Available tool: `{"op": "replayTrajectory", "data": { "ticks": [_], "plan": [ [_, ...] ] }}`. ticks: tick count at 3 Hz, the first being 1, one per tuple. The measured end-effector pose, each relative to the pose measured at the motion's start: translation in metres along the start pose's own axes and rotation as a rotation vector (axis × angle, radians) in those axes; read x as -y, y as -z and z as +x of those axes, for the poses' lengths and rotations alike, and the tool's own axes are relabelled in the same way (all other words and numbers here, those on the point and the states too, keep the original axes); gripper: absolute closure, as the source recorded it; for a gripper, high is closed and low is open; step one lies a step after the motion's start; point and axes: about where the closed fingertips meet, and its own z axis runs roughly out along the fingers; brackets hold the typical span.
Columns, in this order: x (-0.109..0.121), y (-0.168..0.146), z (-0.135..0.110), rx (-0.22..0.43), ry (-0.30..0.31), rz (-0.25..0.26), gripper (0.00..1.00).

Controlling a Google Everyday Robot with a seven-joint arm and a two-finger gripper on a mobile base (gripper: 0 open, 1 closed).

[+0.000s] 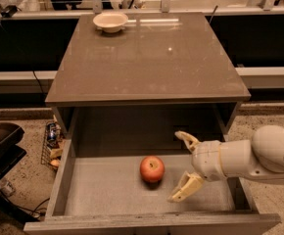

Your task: Pick apple from top drawer and place on counter

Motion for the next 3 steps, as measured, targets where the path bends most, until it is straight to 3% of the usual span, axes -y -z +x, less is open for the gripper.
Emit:
{"op": "replayTrajectory", "data": {
  "ticks": [1, 3],
  "plan": [
    [0.01, -0.043, 0.014, 0.052, -0.006, -0.037, 0.0],
    [0.006, -0.094, 0.041, 0.117, -0.021, -0.09, 0.0]
  ]
}}
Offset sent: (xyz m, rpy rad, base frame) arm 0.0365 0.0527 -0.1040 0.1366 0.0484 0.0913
